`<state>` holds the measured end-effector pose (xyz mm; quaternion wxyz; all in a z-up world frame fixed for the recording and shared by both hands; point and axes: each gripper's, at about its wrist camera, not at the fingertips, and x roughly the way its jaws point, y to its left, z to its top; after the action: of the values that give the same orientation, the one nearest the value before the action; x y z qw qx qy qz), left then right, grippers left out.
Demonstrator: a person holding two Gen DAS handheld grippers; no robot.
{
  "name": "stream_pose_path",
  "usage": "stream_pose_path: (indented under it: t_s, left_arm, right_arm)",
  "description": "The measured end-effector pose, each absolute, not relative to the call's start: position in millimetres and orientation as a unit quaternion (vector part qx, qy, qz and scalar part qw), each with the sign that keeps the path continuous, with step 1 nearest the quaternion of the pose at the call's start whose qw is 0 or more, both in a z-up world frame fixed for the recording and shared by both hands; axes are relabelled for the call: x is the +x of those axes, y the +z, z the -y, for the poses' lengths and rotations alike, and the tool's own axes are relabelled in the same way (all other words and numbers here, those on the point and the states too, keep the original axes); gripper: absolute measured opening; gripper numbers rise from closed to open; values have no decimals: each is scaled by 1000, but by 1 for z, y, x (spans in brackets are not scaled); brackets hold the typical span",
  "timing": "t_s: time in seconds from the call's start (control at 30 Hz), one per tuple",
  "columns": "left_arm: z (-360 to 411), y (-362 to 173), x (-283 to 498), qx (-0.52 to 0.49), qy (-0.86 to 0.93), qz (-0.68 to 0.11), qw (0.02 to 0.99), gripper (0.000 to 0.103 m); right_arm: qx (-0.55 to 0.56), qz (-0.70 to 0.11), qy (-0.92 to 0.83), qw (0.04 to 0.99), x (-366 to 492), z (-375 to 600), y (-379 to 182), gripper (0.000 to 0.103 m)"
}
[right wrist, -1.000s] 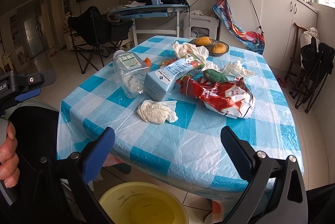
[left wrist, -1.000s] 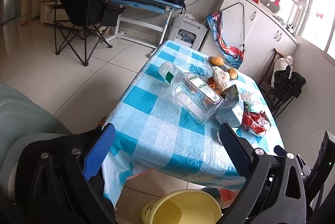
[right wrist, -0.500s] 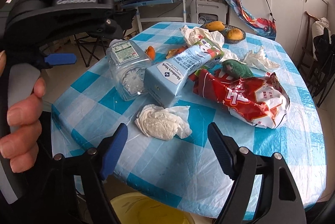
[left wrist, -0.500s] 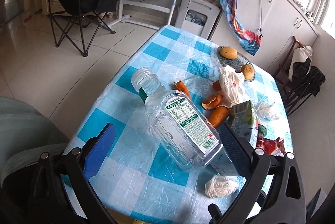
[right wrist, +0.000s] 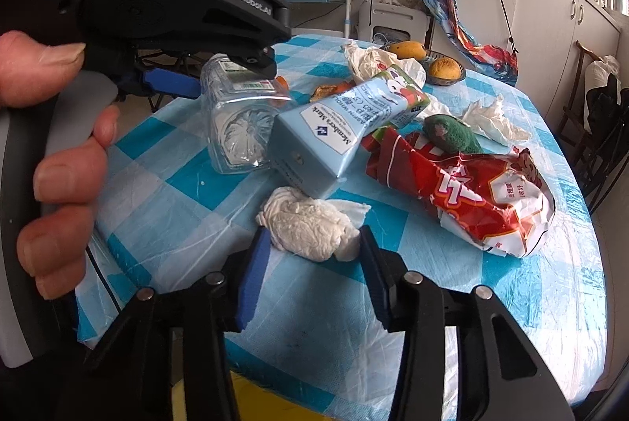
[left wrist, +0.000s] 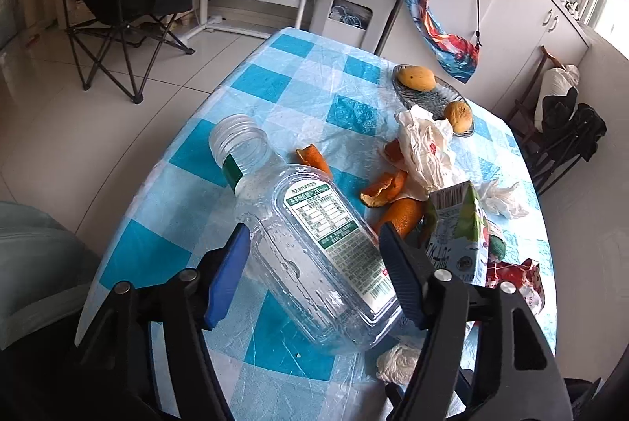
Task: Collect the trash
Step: 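Grasp the clear plastic bottle with the left tool while the right tool grasps the white tissue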
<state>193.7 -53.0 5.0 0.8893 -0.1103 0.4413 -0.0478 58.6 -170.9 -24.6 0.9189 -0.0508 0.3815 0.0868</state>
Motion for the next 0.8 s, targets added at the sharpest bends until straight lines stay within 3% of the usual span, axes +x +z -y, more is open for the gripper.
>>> stream_pose_path:
  t_s: [0.07, 0.3, 0.47, 0.53, 0.73, 0.8]
  left_arm:
    - [41, 4, 191, -133, -74, -445, 883, 56]
    - [34, 5, 193, -130, -99, -464, 870, 57]
    - [49, 8, 198, -107, -34, -467, 877, 74]
    - [55, 6, 200, -91, -16, -471, 877, 75]
    - [67, -1, 201, -47, -7, -485, 873, 75]
    - [64, -6, 198, -37, -4, -486, 873, 66]
  right_arm:
    - [-43, -384, 86, 919, 57, 173, -24, 33]
    - [-16, -386, 89, 918, 58, 179, -22, 28]
    - [-15, -388, 87, 918, 58, 179, -23, 28]
    - [-15, -388, 87, 918, 57, 179, -23, 28]
    - [-8, -389, 92, 917, 58, 180, -23, 28]
    - [-6, -388, 93, 917, 58, 182, -23, 28]
